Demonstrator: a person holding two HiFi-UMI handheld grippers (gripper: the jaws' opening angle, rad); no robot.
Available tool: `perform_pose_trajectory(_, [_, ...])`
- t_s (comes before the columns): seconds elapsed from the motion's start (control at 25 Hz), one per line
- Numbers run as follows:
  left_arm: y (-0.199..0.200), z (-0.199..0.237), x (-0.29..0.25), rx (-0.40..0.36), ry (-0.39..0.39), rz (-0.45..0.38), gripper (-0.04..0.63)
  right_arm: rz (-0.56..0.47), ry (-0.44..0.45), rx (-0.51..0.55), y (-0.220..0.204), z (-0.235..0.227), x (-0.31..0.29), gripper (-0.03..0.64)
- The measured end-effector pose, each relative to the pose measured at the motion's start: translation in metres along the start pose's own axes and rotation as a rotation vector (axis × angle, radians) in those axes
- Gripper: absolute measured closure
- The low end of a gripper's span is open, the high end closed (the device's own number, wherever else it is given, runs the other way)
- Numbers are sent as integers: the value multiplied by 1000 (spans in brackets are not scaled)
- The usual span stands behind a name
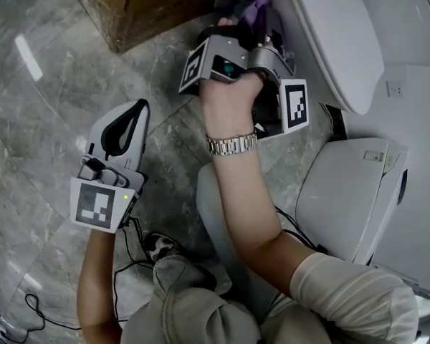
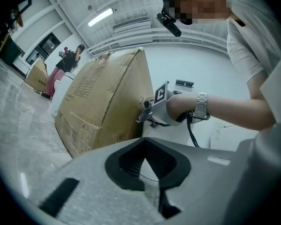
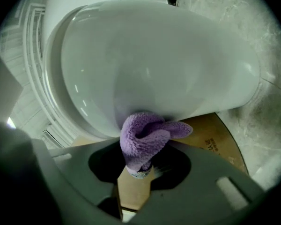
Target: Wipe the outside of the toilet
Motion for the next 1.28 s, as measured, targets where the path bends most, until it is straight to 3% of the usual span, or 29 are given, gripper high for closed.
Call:
perform_pose_trajectory(0.36, [10, -15, 19, -57, 24, -43, 591, 115, 169, 76, 2, 38, 21, 499])
perform_pose_trajectory(0.68, [16, -38, 36, -86, 96, -24, 591, 319, 137, 138, 36, 40, 43, 499])
perform_pose_trajectory(1.0, [24, -72, 52, -135, 189, -64, 591, 529, 111, 183, 88, 53, 70, 499])
perform_pose_trajectory(1.28, [47, -113, 78, -170, 280, -47, 591, 709, 101, 338, 144, 60, 87, 492])
Point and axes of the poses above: the fingertips, and each gripper's own axes: x backward along the fingers, z to its left, y out of its top, the point moved 10 cm from there along x, backward along the fingers, and after that the axes turned 2 degrees about -x, right-handed, at the moved point
